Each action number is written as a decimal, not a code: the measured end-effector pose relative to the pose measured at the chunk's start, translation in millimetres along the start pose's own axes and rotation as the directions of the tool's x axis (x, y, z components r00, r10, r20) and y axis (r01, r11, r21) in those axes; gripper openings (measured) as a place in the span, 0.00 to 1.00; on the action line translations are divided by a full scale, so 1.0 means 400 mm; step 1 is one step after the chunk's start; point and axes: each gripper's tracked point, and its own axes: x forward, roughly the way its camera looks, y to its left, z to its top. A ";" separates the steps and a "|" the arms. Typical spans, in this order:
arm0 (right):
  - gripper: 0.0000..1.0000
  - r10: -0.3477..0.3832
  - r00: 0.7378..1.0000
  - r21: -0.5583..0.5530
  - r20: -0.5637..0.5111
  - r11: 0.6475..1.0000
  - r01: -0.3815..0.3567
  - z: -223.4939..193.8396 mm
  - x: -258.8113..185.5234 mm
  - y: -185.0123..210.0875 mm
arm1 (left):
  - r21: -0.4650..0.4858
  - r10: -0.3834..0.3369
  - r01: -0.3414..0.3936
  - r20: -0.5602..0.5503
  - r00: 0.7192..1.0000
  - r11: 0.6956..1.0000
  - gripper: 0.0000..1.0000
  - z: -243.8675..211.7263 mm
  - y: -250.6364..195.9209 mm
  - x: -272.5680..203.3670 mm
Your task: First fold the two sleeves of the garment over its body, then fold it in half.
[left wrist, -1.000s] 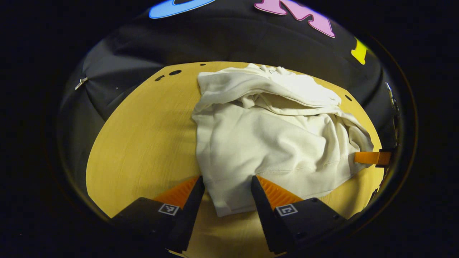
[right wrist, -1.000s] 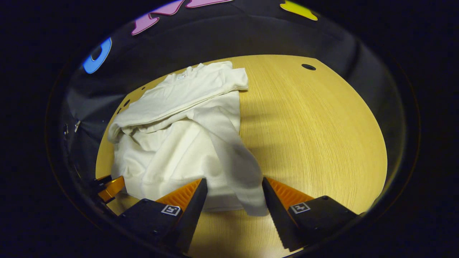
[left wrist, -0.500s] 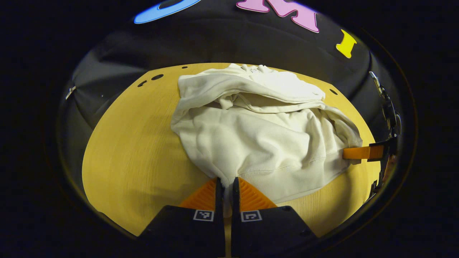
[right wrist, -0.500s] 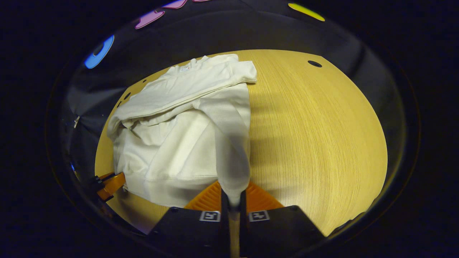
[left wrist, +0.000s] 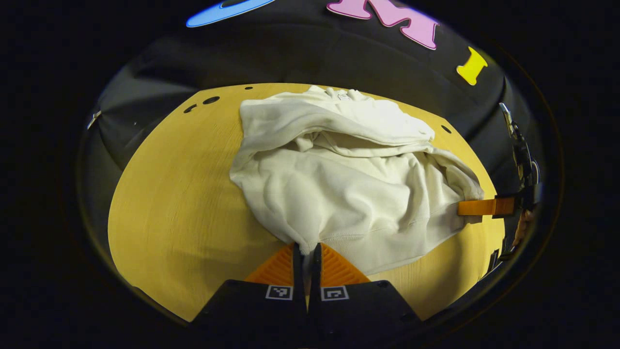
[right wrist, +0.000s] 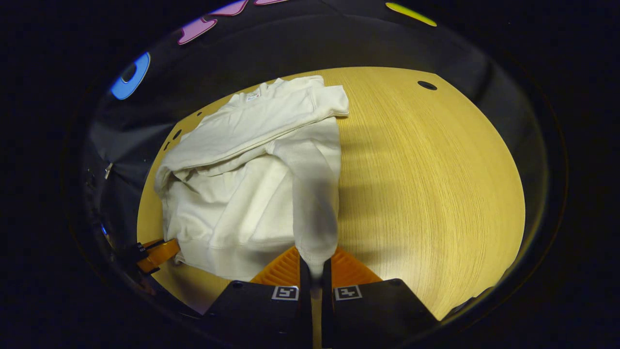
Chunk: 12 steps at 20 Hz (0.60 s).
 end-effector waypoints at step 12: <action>0.12 0.143 0.974 0.041 0.176 0.987 -0.153 0.310 -0.075 0.155 | -0.126 -0.084 0.116 0.237 0.968 0.985 0.07 0.395 -0.028 -0.125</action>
